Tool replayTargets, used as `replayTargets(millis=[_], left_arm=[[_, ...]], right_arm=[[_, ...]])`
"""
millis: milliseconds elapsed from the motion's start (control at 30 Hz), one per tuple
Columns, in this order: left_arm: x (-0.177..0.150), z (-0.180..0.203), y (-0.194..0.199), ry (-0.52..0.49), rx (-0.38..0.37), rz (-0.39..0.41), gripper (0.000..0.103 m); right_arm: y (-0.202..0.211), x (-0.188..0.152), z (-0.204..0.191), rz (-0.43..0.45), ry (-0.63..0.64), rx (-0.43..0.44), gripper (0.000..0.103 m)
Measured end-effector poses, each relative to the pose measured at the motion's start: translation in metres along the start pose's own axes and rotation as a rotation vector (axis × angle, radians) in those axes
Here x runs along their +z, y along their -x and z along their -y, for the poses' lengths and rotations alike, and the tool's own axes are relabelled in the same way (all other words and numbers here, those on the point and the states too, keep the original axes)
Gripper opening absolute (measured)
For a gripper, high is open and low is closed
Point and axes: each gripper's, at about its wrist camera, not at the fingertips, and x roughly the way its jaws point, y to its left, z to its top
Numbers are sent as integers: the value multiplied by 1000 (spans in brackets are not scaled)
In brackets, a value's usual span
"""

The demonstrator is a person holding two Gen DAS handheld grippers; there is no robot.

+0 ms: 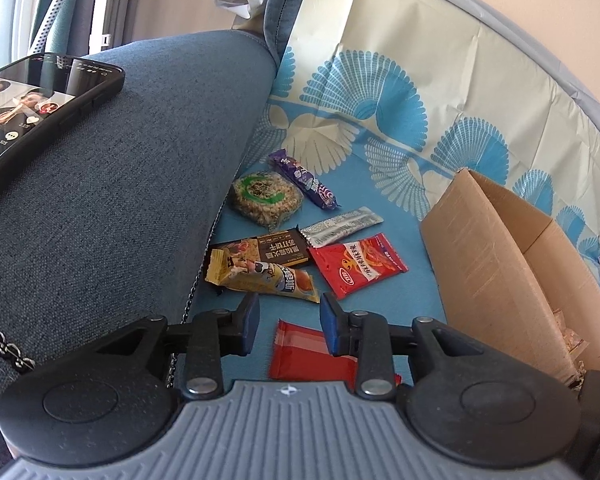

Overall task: Organize snacks
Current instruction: 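Grasp the small red candy with the right tool while the left tool grasps the red wrapper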

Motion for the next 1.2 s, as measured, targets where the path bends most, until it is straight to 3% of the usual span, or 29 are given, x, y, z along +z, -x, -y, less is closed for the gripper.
replayTargets(millis=[100, 167, 233, 367, 433, 500, 700, 800, 967, 1200], left_arm=[[0, 1, -3, -4, 7, -10, 37], [0, 2, -4, -9, 12, -20, 37], [0, 3, -8, -12, 6, -38, 43], [2, 5, -26, -17, -5, -141, 56], [2, 9, -39, -34, -4, -221, 75], [1, 14, -53, -49, 1, -289, 84], [-3, 26, -80, -83, 22, -385, 87], [-6, 38, -87, -144, 43, -388, 96], [-13, 57, -103, -252, 66, -417, 96], [-17, 59, -110, -258, 122, -401, 94]], right_arm=[[-3, 0, -5, 7, 62, -49, 50], [-3, 1, -4, 8, 77, -64, 32], [-1, 3, 0, 2, 72, -71, 20], [2, 4, 4, -6, 64, -102, 19], [6, 3, 6, -16, 62, -113, 19], [9, 2, 6, -27, 66, -114, 19], [18, -1, 9, -57, 72, -116, 19], [20, -4, 11, -72, 69, -113, 19], [22, -8, 11, -74, 68, -113, 21], [26, -11, 13, -69, 69, -118, 21]])
